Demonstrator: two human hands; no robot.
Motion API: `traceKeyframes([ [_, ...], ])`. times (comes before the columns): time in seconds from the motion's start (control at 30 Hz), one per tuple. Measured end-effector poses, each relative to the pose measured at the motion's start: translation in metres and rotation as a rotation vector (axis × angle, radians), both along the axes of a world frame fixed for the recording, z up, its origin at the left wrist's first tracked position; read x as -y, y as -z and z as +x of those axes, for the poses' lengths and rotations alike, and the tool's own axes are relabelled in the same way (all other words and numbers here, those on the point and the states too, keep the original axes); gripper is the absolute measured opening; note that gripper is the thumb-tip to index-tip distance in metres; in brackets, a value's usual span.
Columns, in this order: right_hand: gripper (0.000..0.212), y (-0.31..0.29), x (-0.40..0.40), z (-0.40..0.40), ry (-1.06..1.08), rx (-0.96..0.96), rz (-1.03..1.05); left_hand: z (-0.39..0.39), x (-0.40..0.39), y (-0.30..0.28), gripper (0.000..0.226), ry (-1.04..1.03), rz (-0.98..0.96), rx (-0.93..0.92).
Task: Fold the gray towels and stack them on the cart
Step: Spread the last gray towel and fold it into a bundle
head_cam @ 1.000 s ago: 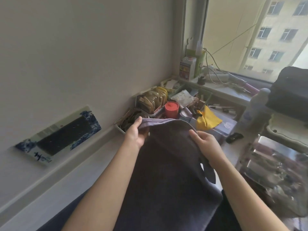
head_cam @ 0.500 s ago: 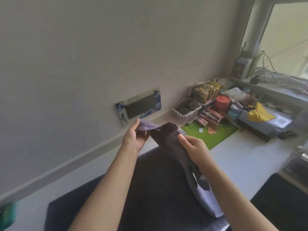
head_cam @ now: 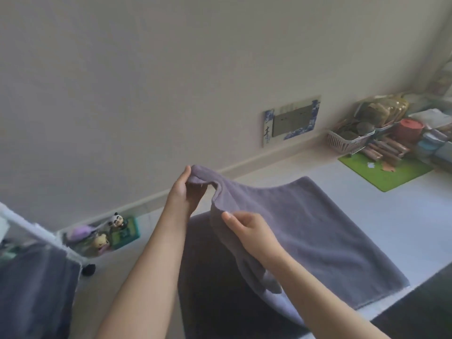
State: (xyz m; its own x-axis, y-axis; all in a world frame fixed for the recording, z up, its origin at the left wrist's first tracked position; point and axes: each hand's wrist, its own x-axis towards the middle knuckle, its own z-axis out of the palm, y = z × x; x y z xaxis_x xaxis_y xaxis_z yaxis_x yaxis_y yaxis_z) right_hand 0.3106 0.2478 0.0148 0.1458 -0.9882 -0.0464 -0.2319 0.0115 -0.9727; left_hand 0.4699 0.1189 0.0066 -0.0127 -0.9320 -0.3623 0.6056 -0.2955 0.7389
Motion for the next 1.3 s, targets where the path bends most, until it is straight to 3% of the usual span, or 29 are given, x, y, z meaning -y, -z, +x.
traceKeyframes([
  [0.13, 0.045, 0.077, -0.002, 0.054, -0.136, -0.315, 0.089, 0.051, -0.002, 0.077, 0.013, -0.131, 0.305, 0.229],
  [0.23, 0.047, 0.107, -0.007, 0.072, -0.173, -0.376, 0.168, 0.074, -0.009, 0.112, 0.009, -0.146, 0.379, 0.289],
  [0.43, 0.047, 0.119, -0.006, 0.096, -0.181, -0.471, 0.112, 0.093, 0.008, 0.121, 0.033, -0.119, 0.312, 0.461],
  [0.6, 0.034, 0.143, -0.001, 0.108, -0.306, -0.564, 0.231, 0.101, 0.004, 0.161, 0.028, -0.053, 0.408, 0.812],
  [0.73, 0.042, 0.154, 0.012, 0.104, -0.308, -0.57, 0.344, 0.097, 0.003, 0.167, 0.021, -0.046, 0.377, 1.007],
  [0.87, 0.029, 0.157, 0.035, 0.099, -0.21, -0.593, 0.281, 0.1, 0.003, 0.175, 0.043, -0.042, 0.341, 1.117],
  [1.17, 0.028, 0.169, 0.08, 0.095, -0.216, -0.737, 0.199, 0.09, -0.003, 0.181, 0.03, -0.112, 0.326, 1.221],
  [1.3, 0.027, 0.171, 0.116, 0.085, -0.059, -0.822, 0.036, 0.089, -0.002, 0.188, 0.031, -0.136, 0.323, 1.261],
])
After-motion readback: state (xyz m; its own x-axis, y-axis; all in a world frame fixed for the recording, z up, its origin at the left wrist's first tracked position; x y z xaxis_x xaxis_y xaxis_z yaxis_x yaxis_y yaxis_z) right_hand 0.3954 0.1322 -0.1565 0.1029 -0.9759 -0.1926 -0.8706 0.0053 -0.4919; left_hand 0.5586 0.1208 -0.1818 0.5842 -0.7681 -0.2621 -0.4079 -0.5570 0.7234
